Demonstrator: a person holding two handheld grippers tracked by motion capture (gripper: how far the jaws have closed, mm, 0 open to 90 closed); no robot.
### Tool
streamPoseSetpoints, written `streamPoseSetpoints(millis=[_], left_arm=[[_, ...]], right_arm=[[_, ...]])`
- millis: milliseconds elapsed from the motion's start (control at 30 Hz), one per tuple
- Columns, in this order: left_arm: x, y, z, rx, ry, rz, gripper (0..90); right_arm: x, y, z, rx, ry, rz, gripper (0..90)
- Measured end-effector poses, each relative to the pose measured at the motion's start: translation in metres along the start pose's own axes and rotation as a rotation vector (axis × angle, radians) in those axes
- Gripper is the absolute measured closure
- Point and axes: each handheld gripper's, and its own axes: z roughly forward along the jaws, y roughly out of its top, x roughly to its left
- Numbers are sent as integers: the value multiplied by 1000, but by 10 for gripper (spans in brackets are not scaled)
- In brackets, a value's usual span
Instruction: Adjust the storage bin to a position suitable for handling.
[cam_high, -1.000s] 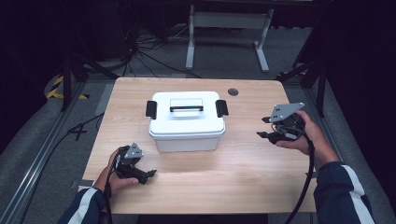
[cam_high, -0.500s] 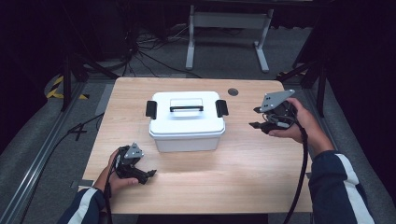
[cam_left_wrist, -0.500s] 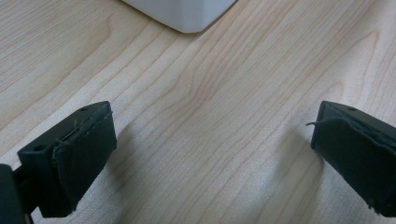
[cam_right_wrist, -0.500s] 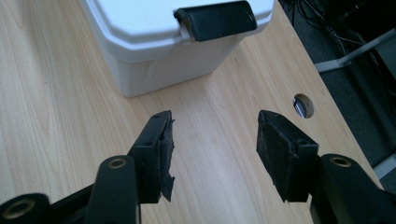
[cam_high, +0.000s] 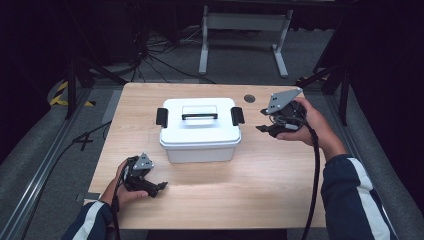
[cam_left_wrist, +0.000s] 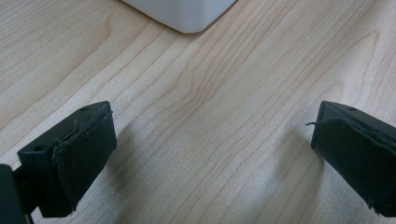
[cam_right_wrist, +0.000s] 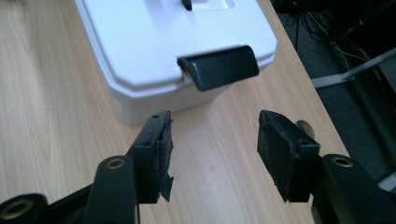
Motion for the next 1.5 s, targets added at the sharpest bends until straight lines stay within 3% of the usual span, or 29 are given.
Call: streamPoseSetpoints(millis=[533, 767, 1100, 1500], left_arm=[[0, 0, 0, 0, 0, 0, 5], [0, 0, 0, 0, 0, -1, 5], [0, 0, 0, 1, -1, -2, 5], [0, 0, 0, 6, -4, 0, 5]], right_arm=[[0, 42, 20, 9, 33, -65, 457], [3, 70, 32, 3, 51, -104, 460], [13, 103, 57, 13, 89, -165, 465], [23, 127, 83, 58, 108, -225, 506]])
